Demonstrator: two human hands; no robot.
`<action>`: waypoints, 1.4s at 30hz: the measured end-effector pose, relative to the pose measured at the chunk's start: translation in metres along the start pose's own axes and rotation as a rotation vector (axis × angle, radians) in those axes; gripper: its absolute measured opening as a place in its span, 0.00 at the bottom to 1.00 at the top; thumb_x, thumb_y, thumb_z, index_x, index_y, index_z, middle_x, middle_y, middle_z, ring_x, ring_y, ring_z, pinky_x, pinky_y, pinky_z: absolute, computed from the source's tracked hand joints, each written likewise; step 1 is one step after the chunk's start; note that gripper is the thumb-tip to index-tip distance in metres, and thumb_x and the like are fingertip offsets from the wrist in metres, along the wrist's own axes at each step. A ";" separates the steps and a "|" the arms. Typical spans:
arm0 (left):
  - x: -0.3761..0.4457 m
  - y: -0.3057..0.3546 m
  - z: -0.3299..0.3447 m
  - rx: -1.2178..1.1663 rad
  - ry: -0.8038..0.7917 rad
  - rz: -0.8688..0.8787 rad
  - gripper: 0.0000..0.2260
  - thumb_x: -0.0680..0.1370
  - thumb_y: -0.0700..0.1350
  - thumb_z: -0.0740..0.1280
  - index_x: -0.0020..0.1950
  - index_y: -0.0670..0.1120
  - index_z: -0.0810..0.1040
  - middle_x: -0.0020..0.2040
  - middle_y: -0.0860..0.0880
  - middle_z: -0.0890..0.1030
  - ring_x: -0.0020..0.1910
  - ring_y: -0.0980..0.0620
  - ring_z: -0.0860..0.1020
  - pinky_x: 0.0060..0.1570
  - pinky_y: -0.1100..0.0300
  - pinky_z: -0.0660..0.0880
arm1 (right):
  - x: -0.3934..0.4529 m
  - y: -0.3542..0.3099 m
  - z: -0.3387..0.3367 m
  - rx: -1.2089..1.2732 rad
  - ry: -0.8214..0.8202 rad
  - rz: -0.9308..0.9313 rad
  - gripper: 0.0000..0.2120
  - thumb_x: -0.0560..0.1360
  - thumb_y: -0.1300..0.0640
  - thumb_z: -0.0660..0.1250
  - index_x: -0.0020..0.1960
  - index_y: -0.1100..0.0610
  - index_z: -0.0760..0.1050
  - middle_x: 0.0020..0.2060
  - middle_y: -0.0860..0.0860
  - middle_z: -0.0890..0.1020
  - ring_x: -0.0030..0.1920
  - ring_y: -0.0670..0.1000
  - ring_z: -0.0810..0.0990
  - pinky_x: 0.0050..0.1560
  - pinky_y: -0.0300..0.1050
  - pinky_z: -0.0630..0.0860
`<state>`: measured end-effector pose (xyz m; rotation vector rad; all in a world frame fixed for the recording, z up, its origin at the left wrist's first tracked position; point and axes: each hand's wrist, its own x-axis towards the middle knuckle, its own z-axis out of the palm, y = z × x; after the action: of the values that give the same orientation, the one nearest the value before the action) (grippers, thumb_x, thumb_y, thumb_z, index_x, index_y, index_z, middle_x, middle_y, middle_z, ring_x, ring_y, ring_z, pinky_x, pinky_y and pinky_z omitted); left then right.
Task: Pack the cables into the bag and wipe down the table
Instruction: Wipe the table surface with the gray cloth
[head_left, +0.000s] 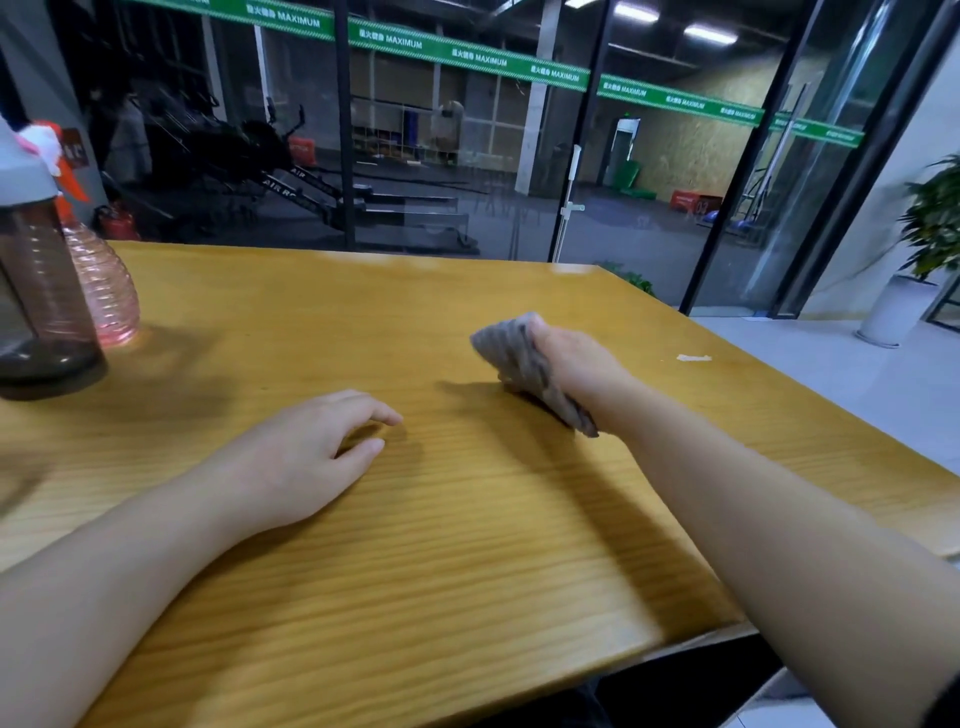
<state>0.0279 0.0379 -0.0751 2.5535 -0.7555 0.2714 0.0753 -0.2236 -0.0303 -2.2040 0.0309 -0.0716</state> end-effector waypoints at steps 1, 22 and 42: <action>0.000 -0.001 0.000 -0.003 0.004 0.006 0.12 0.79 0.48 0.60 0.62 0.59 0.72 0.60 0.65 0.71 0.57 0.69 0.68 0.52 0.79 0.61 | 0.005 -0.002 -0.006 0.041 0.064 0.014 0.24 0.78 0.37 0.49 0.60 0.49 0.75 0.49 0.47 0.77 0.50 0.49 0.74 0.46 0.43 0.66; 0.000 0.016 -0.009 -0.042 0.196 0.069 0.13 0.76 0.38 0.64 0.60 0.47 0.76 0.58 0.57 0.74 0.59 0.58 0.72 0.58 0.72 0.60 | -0.036 -0.003 0.055 -0.812 -0.557 -0.383 0.25 0.81 0.40 0.45 0.76 0.41 0.44 0.77 0.45 0.42 0.76 0.48 0.37 0.73 0.52 0.37; 0.076 0.115 0.021 -0.467 0.349 0.005 0.11 0.78 0.42 0.60 0.54 0.58 0.73 0.57 0.57 0.76 0.60 0.58 0.72 0.60 0.59 0.68 | -0.089 0.050 -0.064 0.809 -0.096 0.016 0.22 0.79 0.47 0.57 0.39 0.55 0.85 0.45 0.57 0.85 0.47 0.56 0.84 0.45 0.49 0.80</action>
<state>0.0278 -0.0932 -0.0270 1.9955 -0.6062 0.4669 -0.0174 -0.3005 -0.0358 -1.3959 -0.0301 0.0293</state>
